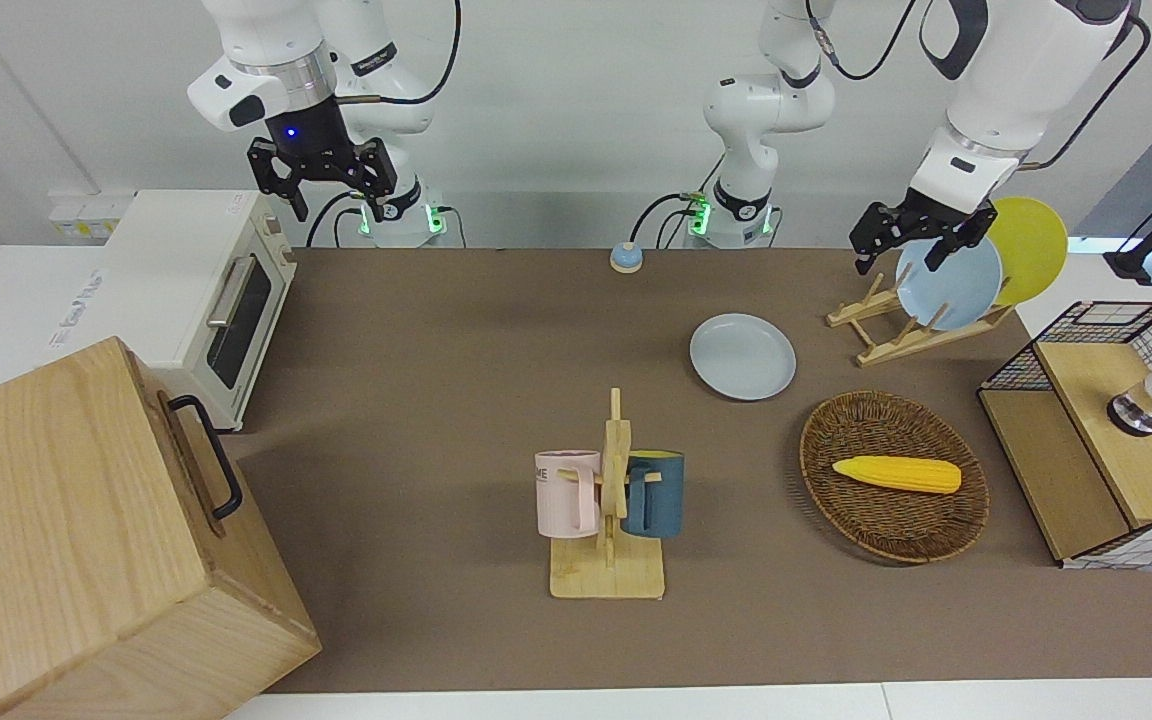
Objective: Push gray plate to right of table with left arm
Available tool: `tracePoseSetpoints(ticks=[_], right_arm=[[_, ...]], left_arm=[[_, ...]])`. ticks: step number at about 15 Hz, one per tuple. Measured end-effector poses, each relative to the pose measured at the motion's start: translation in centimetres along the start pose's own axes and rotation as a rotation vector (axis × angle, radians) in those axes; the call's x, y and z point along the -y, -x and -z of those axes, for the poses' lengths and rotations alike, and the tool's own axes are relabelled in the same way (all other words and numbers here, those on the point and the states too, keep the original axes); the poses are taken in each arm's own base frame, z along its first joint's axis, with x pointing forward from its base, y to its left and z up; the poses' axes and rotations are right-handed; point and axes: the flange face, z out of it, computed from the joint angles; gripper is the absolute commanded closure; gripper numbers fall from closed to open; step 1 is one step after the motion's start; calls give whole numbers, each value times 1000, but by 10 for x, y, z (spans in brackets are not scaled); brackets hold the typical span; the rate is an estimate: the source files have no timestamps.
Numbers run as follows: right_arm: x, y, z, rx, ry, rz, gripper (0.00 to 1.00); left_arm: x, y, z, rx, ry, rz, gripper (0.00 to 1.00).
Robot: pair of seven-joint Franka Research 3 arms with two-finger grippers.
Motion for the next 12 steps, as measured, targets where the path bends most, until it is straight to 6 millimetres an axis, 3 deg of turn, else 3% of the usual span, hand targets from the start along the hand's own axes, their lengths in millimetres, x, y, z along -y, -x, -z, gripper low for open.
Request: tracePoseSetpoints(ticks=[12], right_arm=[[0, 0, 0, 0, 0, 0, 5]], left_arm=[[-3, -1, 8, -18, 1, -6, 9]])
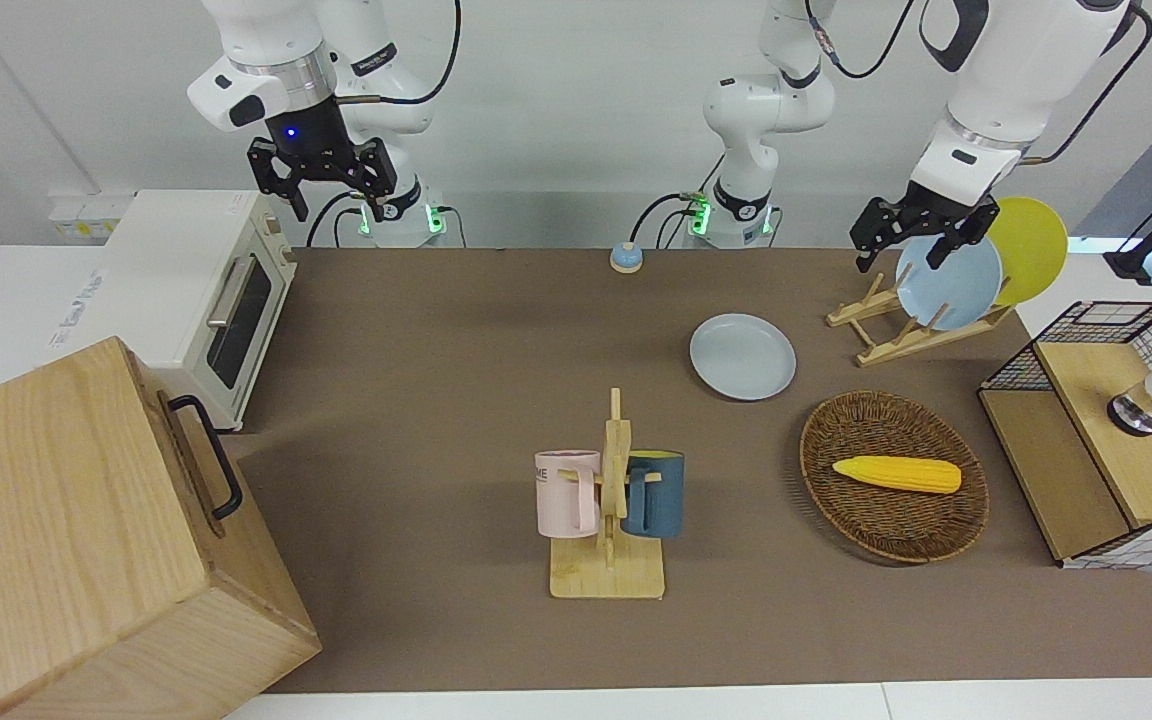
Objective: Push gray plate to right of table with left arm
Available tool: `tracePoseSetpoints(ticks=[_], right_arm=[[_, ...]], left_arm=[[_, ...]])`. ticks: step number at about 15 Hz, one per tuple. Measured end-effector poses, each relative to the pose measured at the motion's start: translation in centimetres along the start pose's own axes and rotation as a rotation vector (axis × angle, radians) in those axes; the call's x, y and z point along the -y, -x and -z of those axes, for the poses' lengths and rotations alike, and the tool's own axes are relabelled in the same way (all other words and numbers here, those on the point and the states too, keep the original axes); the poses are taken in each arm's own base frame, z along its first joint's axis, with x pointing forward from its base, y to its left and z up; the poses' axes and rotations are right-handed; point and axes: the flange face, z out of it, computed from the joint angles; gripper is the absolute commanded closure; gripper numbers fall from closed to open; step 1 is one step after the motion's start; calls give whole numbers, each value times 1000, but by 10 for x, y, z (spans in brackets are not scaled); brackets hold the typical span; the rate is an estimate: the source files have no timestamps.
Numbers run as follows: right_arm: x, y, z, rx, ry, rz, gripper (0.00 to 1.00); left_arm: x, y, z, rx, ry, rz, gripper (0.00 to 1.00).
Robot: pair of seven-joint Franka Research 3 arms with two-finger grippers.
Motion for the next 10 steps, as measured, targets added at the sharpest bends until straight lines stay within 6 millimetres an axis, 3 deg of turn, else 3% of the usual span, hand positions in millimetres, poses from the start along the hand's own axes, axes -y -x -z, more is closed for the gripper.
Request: tracePoseSetpoints(ticks=[6, 10], right_arm=[[0, 0, 0, 0, 0, 0, 5], [0, 0, 0, 0, 0, 0, 5]], left_arm=[[0, -1, -5, 12, 0, 0, 15], [3, -4, -26, 60, -2, 5, 23]])
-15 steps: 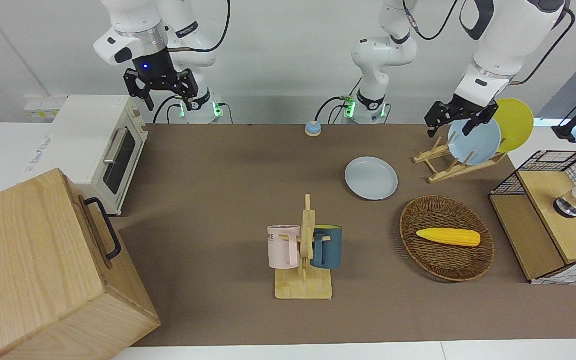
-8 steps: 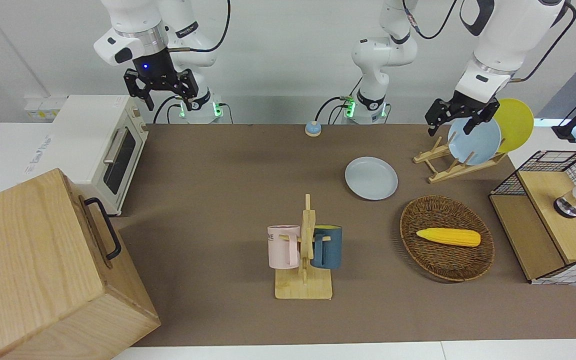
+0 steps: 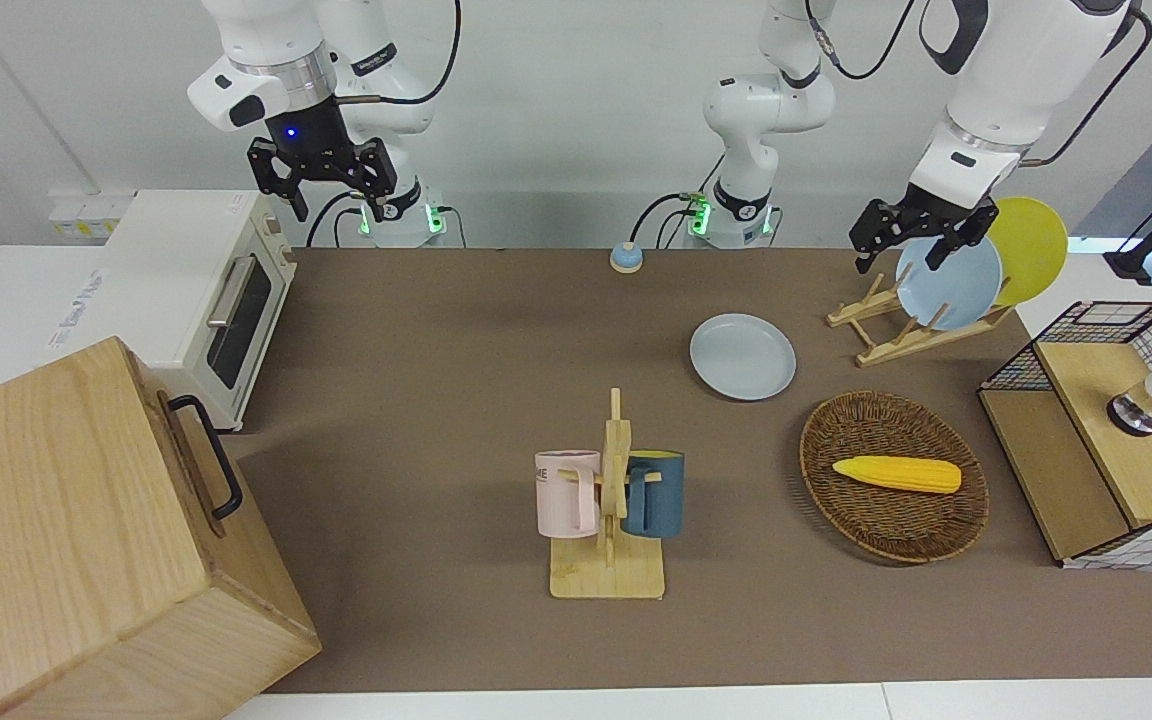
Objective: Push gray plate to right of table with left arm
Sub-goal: 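Move the left gripper down beside the gray plate's edge nearest the basket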
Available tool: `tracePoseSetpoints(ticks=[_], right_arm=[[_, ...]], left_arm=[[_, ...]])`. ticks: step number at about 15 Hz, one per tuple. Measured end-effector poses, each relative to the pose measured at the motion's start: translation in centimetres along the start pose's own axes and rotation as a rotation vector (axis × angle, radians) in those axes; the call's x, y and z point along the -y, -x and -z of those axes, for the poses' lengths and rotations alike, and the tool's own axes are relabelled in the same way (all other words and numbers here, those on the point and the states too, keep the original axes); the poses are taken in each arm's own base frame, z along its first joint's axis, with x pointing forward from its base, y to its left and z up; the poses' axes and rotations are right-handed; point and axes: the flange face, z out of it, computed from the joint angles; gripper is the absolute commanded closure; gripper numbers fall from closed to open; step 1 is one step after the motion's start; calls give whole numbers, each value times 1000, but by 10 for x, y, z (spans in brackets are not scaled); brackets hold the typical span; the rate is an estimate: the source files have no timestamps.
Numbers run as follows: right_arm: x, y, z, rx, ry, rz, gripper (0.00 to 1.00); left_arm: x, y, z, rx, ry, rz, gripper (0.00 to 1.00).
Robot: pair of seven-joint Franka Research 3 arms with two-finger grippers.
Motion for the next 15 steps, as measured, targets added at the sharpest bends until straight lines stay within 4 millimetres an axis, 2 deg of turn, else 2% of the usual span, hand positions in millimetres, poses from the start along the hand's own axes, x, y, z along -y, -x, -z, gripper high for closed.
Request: tracePoseSetpoints(ticks=[8, 12, 15], right_arm=[[0, 0, 0, 0, 0, 0, 5], [0, 0, 0, 0, 0, 0, 5], [0, 0, 0, 0, 0, 0, 5]], left_arm=[[17, -6, -94, 115, -3, 32, 90], [21, -2, -138, 146, -4, 38, 130], [30, 6, -181, 183, 4, 58, 149]])
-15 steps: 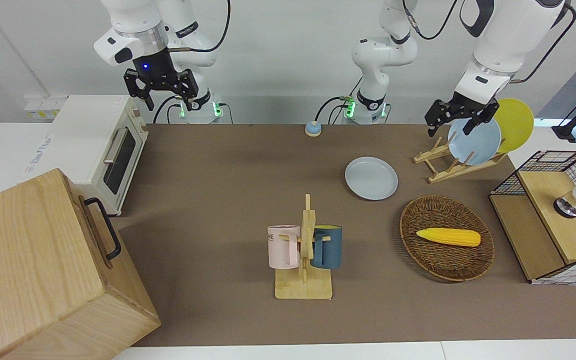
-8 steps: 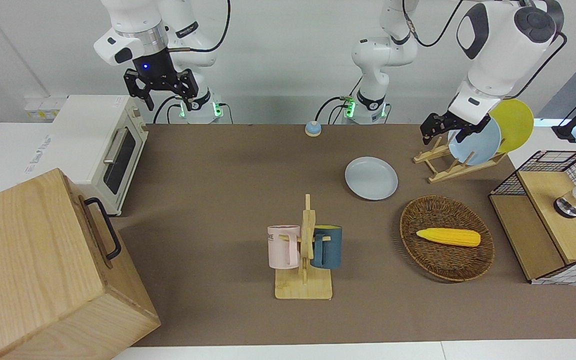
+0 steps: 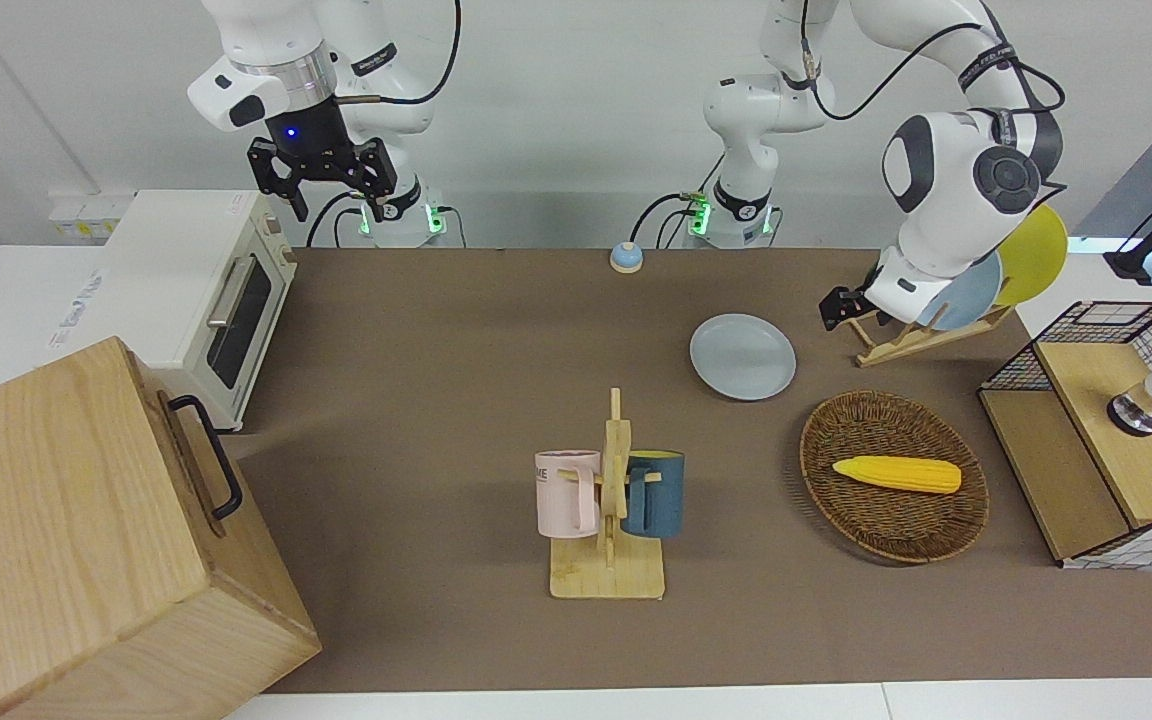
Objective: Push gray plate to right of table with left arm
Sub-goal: 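Move the left gripper down beside the gray plate's edge nearest the basket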
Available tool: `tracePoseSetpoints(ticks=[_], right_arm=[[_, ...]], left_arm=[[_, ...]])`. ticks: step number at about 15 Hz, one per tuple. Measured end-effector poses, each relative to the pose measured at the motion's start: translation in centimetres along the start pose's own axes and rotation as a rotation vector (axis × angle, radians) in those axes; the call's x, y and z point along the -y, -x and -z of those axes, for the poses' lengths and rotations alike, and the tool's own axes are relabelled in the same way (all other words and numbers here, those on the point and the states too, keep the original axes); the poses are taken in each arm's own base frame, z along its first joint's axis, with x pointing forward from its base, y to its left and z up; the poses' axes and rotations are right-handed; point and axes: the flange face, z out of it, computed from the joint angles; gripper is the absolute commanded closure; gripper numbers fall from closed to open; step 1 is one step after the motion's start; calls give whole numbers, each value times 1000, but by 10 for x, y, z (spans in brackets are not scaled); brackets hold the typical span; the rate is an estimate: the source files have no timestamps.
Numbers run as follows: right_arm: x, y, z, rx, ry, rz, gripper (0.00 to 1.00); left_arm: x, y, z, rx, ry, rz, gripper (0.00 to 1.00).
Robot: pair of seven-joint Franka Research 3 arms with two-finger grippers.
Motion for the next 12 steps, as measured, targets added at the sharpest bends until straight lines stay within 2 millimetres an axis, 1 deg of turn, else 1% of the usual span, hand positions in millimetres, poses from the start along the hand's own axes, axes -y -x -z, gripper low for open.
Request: tracePoseSetpoints(ticks=[3, 7, 10, 11, 12], right_arm=[[0, 0, 0, 0, 0, 0, 5], [0, 0, 0, 0, 0, 0, 5], [0, 0, 0, 0, 0, 0, 5], [0, 0, 0, 0, 0, 0, 5], [0, 0, 0, 0, 0, 0, 5]], left_arm=[[6, 1, -36, 8, 23, 20, 161], [5, 7, -88, 0, 59, 67, 172], [-1, 12, -108, 7, 83, 108, 201], [-3, 14, -116, 4, 90, 119, 236], [-4, 19, -131, 0, 97, 131, 394]])
